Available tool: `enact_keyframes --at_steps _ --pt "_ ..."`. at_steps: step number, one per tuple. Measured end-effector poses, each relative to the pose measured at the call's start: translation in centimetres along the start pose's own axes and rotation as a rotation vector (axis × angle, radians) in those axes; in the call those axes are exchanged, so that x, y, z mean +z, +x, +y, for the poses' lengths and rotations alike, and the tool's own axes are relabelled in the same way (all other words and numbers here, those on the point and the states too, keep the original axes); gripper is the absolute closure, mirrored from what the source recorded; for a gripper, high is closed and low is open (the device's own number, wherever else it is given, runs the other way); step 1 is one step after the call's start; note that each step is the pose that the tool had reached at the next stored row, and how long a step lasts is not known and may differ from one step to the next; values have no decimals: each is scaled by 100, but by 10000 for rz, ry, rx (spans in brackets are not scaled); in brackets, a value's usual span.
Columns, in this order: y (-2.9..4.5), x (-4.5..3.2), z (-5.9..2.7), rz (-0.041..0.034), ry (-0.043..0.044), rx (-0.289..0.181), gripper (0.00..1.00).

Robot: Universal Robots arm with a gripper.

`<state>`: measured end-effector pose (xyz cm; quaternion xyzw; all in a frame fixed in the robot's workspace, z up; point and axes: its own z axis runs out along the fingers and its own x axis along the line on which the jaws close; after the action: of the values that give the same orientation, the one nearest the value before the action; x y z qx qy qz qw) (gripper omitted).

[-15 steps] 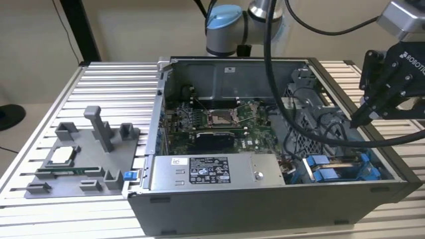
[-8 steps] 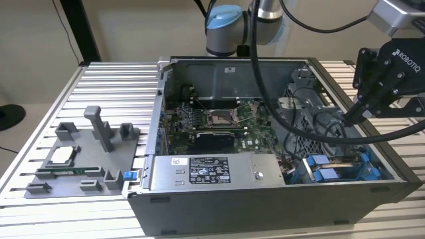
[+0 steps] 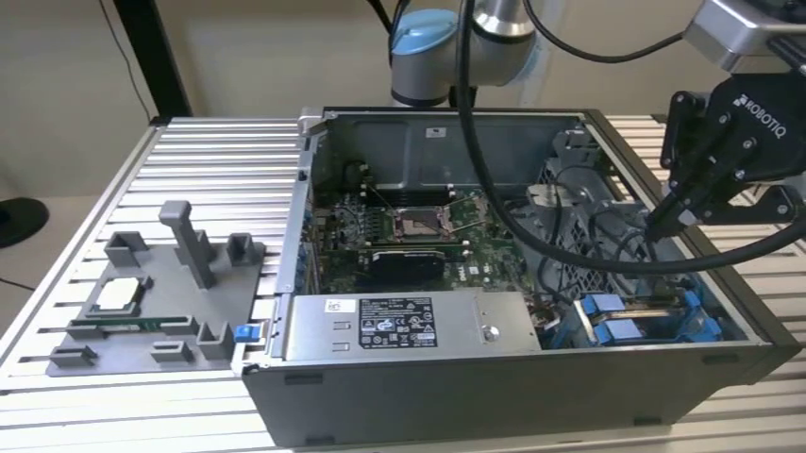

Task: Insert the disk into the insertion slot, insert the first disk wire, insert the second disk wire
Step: 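Insert the second disk wire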

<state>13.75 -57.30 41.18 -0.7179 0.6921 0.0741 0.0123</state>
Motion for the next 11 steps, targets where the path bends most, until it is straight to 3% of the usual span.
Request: enact_keyframes --at_steps 4,11 --pt "6 45 -5 23 192 -23 100" --pt "24 172 -15 25 312 -4 100"
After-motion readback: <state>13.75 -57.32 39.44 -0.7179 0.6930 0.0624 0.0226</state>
